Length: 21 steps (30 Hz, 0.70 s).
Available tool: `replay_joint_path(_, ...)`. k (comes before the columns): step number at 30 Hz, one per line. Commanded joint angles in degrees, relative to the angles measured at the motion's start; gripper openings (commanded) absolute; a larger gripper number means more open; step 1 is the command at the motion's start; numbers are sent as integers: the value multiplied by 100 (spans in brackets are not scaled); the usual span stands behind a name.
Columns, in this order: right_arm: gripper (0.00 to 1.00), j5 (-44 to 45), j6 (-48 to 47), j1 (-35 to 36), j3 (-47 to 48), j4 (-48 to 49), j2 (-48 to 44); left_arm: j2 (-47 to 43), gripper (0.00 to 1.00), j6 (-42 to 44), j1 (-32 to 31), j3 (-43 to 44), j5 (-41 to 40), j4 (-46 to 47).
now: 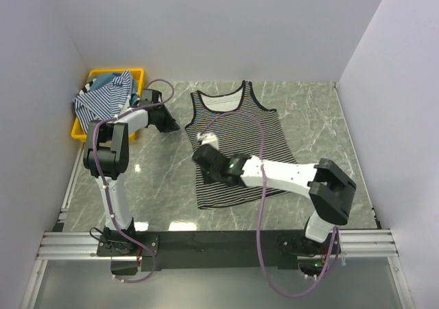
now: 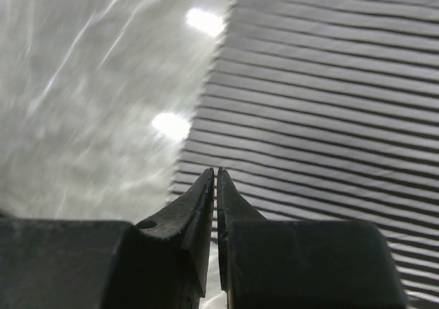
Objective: Fold and stack the tank tops
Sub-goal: Flatten the tank top out
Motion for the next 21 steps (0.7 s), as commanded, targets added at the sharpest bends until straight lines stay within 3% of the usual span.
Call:
replay_joint_path(1, 13, 404, 326, 484, 323, -26, 222, -7, 18, -43, -27, -10, 84, 118)
replay_joint_path(8, 24, 967, 441, 1241, 983, -587, 986, -60, 17, 9, -36, 61, 40, 30)
replay_joint_path(21, 33, 950, 686, 1487, 544, -448, 1146, -34, 17, 71, -27, 192, 5, -40)
